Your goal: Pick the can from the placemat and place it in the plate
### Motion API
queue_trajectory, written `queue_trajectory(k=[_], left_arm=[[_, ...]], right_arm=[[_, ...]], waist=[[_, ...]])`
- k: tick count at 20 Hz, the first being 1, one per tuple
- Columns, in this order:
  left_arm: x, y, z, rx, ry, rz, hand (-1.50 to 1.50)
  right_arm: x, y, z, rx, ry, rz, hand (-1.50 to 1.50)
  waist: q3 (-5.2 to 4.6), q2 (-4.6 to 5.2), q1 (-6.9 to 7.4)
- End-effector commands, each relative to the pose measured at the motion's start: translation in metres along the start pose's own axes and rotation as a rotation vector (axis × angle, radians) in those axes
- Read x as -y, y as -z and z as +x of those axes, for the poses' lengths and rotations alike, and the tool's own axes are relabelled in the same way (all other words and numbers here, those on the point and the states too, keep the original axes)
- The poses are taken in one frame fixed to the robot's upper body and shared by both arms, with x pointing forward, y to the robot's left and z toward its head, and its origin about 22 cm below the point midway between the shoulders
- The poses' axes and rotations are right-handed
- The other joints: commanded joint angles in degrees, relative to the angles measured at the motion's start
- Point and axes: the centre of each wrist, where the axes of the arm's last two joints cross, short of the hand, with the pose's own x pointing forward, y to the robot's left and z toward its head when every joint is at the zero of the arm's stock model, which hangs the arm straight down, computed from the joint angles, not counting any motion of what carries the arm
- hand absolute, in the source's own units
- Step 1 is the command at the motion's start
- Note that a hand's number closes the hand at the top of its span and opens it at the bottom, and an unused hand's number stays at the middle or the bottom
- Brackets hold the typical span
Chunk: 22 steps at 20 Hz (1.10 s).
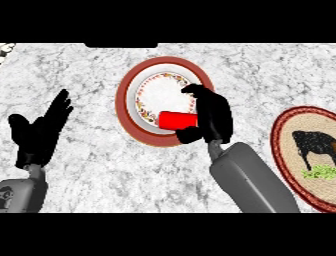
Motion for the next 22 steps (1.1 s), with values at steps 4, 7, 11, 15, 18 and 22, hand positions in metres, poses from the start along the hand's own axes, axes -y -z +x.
queue_trajectory(k=[4, 7, 11, 15, 18, 22], left_arm=[[-0.006, 0.004, 0.008, -0.007, 0.012, 0.013, 0.0], [-0.009, -0.005, -0.005, -0.004, -0.024, 0.006, 0.0], [-0.028, 0.005, 0.018, -0.003, 0.012, 0.018, 0.0], [-0.007, -0.01, -0.01, -0.016, 0.002, 0.002, 0.0], [-0.007, -0.005, -0.006, -0.007, -0.005, 0.015, 0.0], [-0.001, -0.004, 0.001, -0.015, -0.006, 0.019, 0.0]], right_arm=[[0.015, 0.012, 0.023, 0.219, 0.089, -0.119, -1.5], [0.032, -0.015, 0.023, 0.358, 0.295, -0.17, -1.5], [0.049, -0.022, 0.043, 0.345, 0.476, -0.171, -1.5], [0.065, -0.041, 0.023, 0.202, 0.653, -0.06, -1.5], [0.073, -0.039, 0.01, 0.173, 0.745, 0.025, -1.5], [0.083, -0.04, -0.002, 0.203, 0.762, 0.034, -1.5]], waist=[[-0.01, -0.08, 0.12], [0.04, -0.42, -0.43], [0.01, -0.32, -0.3], [0.01, -0.45, -0.64], [0.01, -0.2, -0.52], [-0.02, -0.22, -0.31]])
